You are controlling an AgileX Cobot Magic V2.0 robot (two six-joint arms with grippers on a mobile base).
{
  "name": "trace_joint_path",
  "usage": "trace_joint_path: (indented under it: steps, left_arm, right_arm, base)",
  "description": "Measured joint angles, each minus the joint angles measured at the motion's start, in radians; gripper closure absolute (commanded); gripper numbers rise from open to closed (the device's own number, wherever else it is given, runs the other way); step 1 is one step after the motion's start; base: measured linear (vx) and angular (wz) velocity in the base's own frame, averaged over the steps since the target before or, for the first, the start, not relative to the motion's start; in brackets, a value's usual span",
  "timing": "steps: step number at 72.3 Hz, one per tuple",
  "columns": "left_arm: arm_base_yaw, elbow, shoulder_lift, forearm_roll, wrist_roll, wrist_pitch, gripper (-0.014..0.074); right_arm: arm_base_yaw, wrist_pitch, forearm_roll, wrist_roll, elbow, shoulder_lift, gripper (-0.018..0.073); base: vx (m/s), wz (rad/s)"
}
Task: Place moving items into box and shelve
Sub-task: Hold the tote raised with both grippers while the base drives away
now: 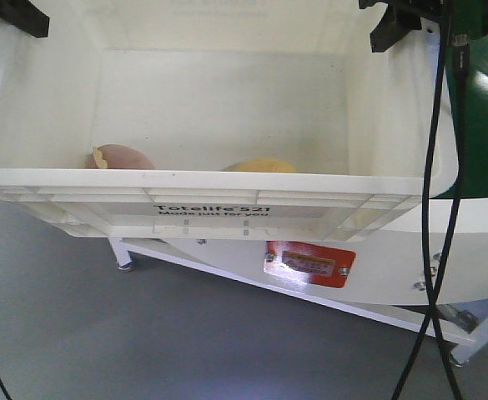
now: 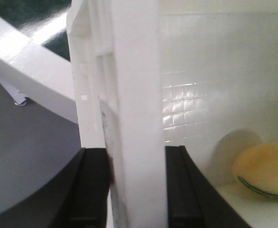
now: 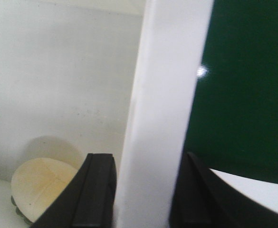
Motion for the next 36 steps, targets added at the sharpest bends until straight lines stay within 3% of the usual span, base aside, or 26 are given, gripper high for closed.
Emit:
trace_joint_path:
  steps: [36]
  left_arm:
    - [0.000, 0.000, 0.000, 0.001, 0.000, 0.000, 0.0596]
  right_arm:
    - [0.000, 0.000, 0.001, 0.000, 0.000, 0.000, 0.0564]
  base:
    - [-0.13, 0.53]
